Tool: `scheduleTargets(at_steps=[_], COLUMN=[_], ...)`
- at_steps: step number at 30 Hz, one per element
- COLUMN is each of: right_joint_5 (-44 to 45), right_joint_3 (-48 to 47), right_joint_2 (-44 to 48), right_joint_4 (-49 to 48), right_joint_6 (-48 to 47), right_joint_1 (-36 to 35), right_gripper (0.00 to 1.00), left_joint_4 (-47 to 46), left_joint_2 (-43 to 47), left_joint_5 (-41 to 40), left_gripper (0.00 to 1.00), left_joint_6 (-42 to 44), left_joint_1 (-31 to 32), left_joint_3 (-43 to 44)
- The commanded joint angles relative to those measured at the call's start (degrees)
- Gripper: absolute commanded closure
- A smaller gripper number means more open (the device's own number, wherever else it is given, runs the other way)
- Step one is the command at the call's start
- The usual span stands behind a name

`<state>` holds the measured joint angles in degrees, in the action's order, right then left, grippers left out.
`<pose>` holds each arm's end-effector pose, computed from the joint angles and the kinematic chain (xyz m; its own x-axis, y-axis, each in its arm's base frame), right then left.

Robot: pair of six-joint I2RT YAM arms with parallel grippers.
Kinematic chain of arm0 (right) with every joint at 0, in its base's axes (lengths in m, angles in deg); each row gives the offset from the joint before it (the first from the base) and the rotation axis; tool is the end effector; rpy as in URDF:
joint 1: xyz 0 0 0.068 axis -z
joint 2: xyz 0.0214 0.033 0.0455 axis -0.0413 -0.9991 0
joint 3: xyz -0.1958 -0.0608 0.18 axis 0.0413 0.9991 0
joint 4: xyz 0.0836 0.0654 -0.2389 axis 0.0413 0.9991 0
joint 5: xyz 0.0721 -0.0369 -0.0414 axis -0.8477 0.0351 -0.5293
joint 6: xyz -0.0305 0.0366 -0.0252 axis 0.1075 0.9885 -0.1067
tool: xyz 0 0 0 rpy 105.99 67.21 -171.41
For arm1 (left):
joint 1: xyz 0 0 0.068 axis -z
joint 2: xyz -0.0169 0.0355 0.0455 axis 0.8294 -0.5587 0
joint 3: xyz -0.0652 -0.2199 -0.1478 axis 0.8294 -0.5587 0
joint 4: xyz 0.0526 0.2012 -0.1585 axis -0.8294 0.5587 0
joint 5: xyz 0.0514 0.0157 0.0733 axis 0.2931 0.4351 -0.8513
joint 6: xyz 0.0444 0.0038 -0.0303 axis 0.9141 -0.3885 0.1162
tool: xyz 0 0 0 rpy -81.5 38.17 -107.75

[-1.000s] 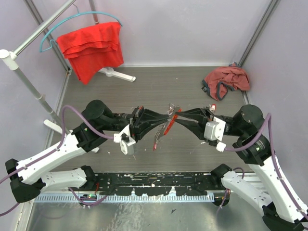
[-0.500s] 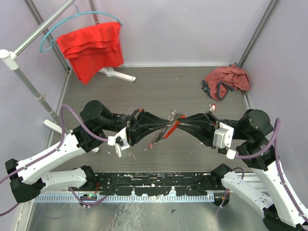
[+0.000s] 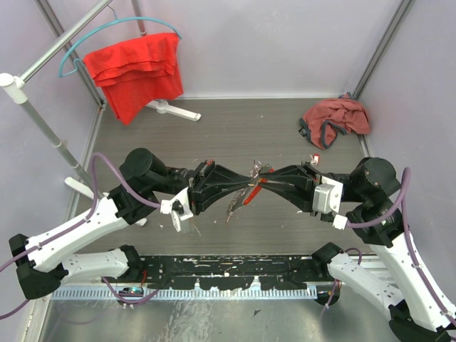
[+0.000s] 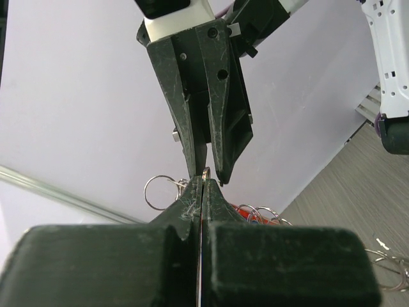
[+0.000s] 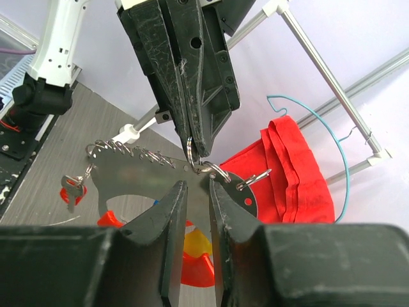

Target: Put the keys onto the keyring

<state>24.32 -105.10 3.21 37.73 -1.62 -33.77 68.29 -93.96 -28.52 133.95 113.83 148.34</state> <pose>0.0772 0.0826 0.4543 0.7447 0.0818 -0.6623 -0.6673 0.0792 -0.7406 0.0966 -0.2035 0.4390 0.8360 -0.3589 -0.4151 0.4592 0.0434 0.8873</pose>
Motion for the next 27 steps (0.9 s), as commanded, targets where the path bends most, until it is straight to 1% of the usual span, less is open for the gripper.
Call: scheduleTargets(at_steps=[1,9,11,18,21,24,26,27], right_joint_5=[-0.9,-1.3,-1.5,-2.3,-2.8,-3.0,-2.2,-1.7], right_joint_3=[-1.8,-1.8,-1.8,-2.2,-2.9,-4.8,-7.3,-8.6], right_joint_2=[-1.2,-1.4,-1.4,-1.4,-1.7,-2.7,-3.6,-4.1], right_joint_4=[-3.7,-4.9,-5.1,-4.4,-3.4,-0.5,4.4,8.5], right_joint_6=[0.8,1.9,2.3,2.5,2.5,2.0,-0.7,-2.3], right_joint_1=[-0.2,-0.2,-0.2,-0.3,-0.3,-0.3,-0.3,-0.3], right_gripper=[0.75,0.75,0.76,0.84,0.9,0.99,0.99,0.99], left_joint_4=[-5.7,-7.2,-7.5,-8.9,-9.0,-8.9,-8.9,-8.6], left_joint_2=[-0.7,-1.8,-2.1,-2.9,-3.0,-3.1,-3.1,-2.9], left_joint_5=[-0.8,-1.1,-1.4,-1.8,-1.9,-2.4,-3.2,-3.6], left_gripper=[1.0,1.0,1.0,1.0,1.0,1.0,1.0,1.0], left_joint_6=[-1.4,-1.5,-3.0,-4.3,-4.5,-5.0,-5.5,-5.6], left_joint_1=[0.2,0.2,0.2,0.3,0.2,0.2,0.2,0.2], left_joint_3=[1.0,1.6,1.7,2.1,2.3,2.3,2.2,2.1])
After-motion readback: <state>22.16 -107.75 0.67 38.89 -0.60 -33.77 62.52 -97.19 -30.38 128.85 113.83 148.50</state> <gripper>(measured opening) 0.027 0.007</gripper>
